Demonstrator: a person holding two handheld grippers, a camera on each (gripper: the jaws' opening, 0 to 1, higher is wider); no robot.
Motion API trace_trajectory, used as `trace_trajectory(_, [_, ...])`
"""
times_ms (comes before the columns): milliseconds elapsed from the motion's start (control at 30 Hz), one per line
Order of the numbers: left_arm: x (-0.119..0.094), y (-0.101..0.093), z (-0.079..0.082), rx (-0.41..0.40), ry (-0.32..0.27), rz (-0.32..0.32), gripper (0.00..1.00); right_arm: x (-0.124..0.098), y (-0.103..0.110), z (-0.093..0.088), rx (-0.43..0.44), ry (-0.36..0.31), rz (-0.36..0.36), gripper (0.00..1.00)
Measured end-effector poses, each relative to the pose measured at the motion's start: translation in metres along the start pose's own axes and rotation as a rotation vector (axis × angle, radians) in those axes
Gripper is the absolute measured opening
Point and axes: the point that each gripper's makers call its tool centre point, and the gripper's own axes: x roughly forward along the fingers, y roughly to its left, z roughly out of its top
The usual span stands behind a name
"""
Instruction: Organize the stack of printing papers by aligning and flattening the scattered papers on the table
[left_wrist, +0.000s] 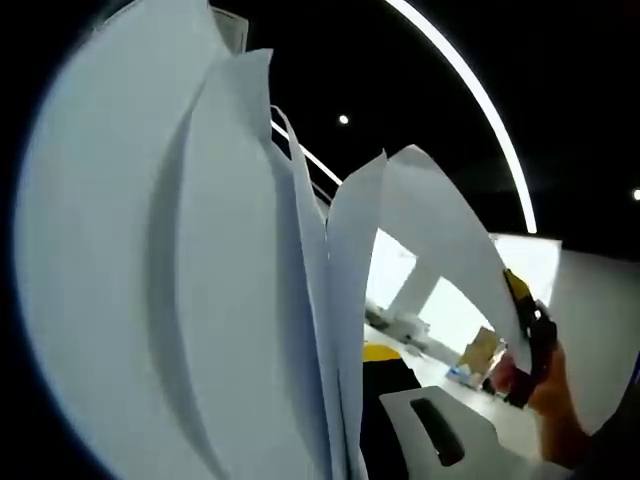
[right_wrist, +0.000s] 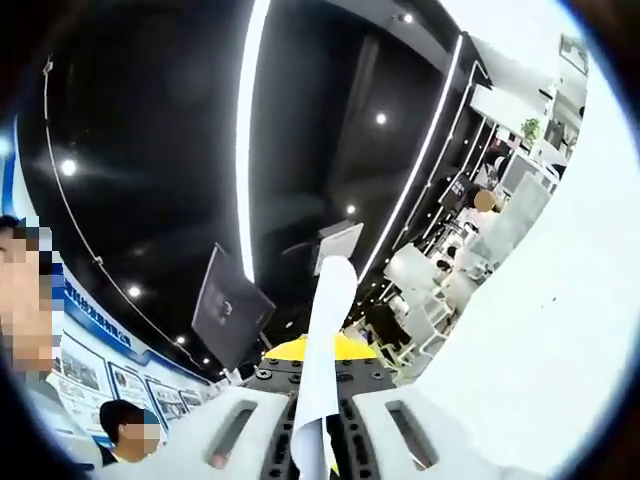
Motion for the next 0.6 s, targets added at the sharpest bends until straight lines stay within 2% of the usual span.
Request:
trace_trajectory(233, [0.0, 0.0, 0.0, -0.003, 0.0, 0.0, 0.07, 0.004, -0.007, -0.006, 0.002, -0.011, -0.021, 0.0])
trace_trajectory(600, [0.0, 0.001, 0.002, -0.015, -0.005, -0.003, 0.07, -0.002, -0.032, -0.018, -0.01, -0.006, -0.075, 0.0])
